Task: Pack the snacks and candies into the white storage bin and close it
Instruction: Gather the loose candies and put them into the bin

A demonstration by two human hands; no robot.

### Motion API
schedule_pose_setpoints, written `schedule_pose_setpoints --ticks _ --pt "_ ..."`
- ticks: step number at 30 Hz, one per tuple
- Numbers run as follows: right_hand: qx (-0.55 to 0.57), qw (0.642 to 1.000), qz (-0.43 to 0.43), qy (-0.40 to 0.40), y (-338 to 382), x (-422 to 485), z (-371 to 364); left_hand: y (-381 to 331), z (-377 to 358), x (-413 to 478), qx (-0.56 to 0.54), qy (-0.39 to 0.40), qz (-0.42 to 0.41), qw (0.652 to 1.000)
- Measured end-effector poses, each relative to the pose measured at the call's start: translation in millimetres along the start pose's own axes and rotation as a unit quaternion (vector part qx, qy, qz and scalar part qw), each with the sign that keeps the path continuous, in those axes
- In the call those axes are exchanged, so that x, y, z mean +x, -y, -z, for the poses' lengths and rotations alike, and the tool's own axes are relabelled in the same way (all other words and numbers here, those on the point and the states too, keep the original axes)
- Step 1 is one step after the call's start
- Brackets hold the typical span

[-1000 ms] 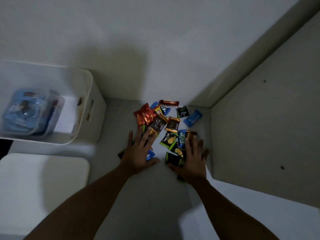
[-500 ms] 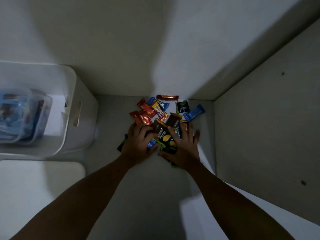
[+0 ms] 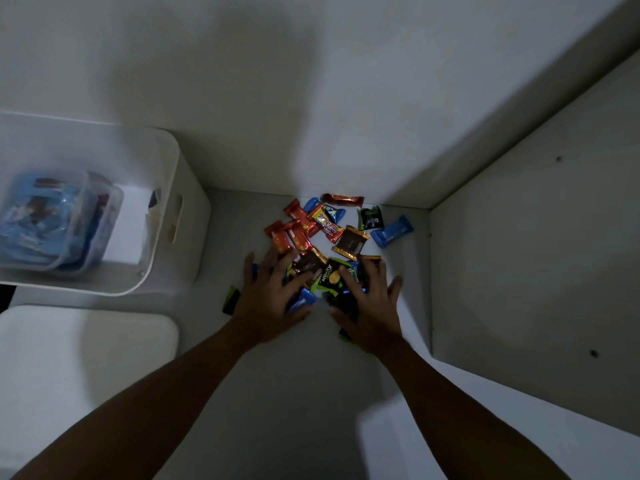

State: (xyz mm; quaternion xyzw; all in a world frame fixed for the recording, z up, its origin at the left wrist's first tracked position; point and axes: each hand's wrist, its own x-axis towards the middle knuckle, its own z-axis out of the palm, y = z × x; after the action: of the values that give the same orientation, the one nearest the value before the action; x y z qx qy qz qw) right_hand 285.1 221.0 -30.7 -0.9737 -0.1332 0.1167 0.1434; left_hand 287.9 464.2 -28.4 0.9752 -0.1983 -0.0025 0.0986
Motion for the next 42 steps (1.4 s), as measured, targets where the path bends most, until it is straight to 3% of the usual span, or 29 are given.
schedule_pose_setpoints --ticks 7,16,22,26,33,42 --pt "-0.027 1.000 -0.007 -0.002 5 -17 -14 15 -17 -29 0.037 0.119 0.038 0.992" --pt "-0.022 0.996 0.005 -0.084 3 -8 -30 2 -31 -19 -0.017 0.013 0.026 0.999" --pt "-0.015 0.992 0.015 -0.126 0 6 -28 4 -36 -15 -0.021 -0.003 0.001 1.000" --pt "-0.001 0.992 0.024 -0.128 -3 19 -21 2 -31 -6 -0.070 -0.002 0.035 0.997" --pt "0.173 0.977 -0.054 -0.112 6 26 9 3 -25 -2 -0.153 -0.024 0.050 0.987" --pt "0.371 0.886 -0.201 -0.194 32 -1 29 -19 9 -15 -0.246 -0.034 0.185 0.951"
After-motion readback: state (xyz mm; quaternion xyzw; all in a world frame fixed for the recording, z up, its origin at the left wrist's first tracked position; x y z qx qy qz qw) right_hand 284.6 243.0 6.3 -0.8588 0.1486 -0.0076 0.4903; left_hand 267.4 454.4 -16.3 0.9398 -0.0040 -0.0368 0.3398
